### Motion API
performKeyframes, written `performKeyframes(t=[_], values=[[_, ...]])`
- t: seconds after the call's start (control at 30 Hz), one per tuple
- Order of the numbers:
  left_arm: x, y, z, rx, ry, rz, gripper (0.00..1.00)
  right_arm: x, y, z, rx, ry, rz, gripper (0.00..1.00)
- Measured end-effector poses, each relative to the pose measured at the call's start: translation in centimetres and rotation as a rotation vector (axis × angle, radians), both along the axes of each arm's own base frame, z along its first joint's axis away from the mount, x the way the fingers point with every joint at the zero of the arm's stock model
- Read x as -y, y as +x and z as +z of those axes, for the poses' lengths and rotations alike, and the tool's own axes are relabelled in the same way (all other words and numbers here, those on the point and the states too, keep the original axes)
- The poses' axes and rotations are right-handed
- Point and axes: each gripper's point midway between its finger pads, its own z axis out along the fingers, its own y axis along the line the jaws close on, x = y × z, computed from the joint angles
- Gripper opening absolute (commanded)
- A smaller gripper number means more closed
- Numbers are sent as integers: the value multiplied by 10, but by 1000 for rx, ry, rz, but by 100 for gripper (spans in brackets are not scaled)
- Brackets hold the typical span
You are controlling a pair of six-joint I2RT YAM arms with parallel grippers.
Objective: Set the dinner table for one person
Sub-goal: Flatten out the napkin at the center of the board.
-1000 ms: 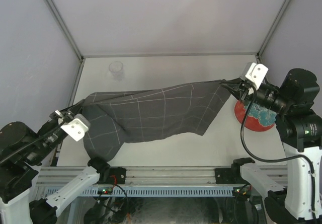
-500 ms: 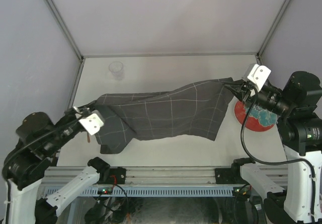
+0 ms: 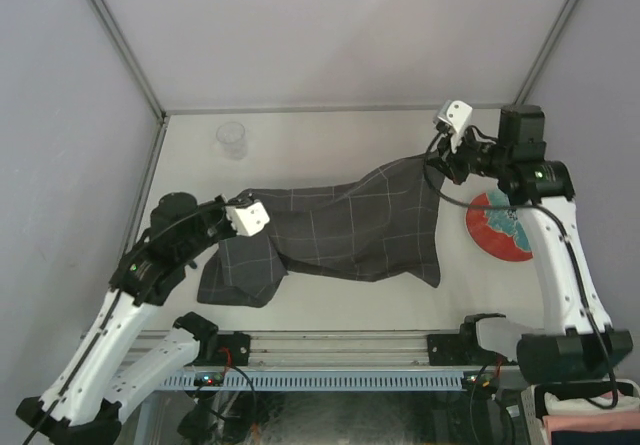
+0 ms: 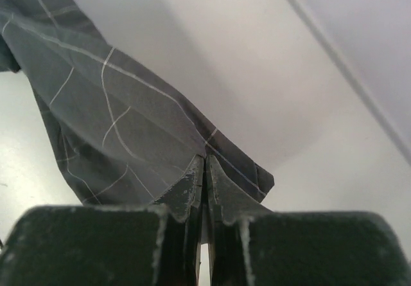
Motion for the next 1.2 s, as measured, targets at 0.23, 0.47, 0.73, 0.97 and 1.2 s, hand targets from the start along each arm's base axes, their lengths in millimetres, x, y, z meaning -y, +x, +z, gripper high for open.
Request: performKeyframes(t=[0.23,0.47,0.73,0.97,1.2], values=[[-14,74,-52,-82,28,108,0,10,72,-67,-114,-17,-11,0],[-20,153,-121,-219,81,135,0,8,149,-137,-200,-23,1,0],[-11,268,-142,-187,128,161,55,18,245,-186,-183,-53,-48,44],[-15,298,-127,-131,134,210,84,26,262,-194,-151,-78,-80,67],[-11,245,-74,-79,77,221,84,22,185,-175,-135,-103,-42,68]])
